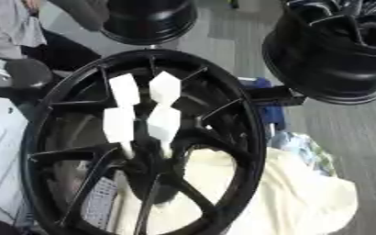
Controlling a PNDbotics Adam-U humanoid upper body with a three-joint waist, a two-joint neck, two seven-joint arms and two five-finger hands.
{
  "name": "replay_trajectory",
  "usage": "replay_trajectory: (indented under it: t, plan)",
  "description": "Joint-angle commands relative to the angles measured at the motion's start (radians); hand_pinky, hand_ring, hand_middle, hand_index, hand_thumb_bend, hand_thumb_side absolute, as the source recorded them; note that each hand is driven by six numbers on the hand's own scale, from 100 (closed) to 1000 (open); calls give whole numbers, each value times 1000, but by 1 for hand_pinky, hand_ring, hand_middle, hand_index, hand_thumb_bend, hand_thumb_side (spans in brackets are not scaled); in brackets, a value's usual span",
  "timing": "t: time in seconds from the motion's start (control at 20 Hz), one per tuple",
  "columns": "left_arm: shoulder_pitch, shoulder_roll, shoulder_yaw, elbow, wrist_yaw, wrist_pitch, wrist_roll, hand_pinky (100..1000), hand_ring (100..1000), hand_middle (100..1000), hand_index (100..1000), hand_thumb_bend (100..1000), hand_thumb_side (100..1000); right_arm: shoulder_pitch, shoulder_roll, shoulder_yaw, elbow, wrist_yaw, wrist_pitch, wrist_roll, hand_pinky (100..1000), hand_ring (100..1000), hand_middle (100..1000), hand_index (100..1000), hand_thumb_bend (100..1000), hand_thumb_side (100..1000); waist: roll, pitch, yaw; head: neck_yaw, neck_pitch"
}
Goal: Pull the pin out of the wheel hub.
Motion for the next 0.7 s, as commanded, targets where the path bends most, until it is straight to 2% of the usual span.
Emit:
replay_trajectory:
  t: [0.05, 0.25, 0.35, 0.7]
  plan:
    - [-29, 0, -14, -4, -19, -81, -104, 843, 837, 763, 868, 291, 239, -11, -52, -7, -2, -6, 334, -337, 839, 657, 796, 897, 100, 325, 2, -10, -2, -5, -13]
    - [-45, -14, -26, -4, -50, -103, -119, 846, 847, 773, 864, 376, 225, -14, -50, -7, 1, -13, 333, -337, 839, 656, 797, 897, 100, 332, 2, -3, -3, -10, -16]
    - [-48, -21, -34, -4, -60, -104, -126, 847, 846, 771, 866, 389, 214, -16, -49, -6, 3, -17, 333, -337, 839, 656, 796, 897, 100, 334, 1, 2, -4, -10, -19]
    - [-57, -35, -68, -4, -133, -108, -133, 842, 840, 760, 850, 520, 193, -22, -43, -8, 8, -32, 331, -337, 840, 655, 796, 896, 100, 342, -5, 20, -14, -3, -27]
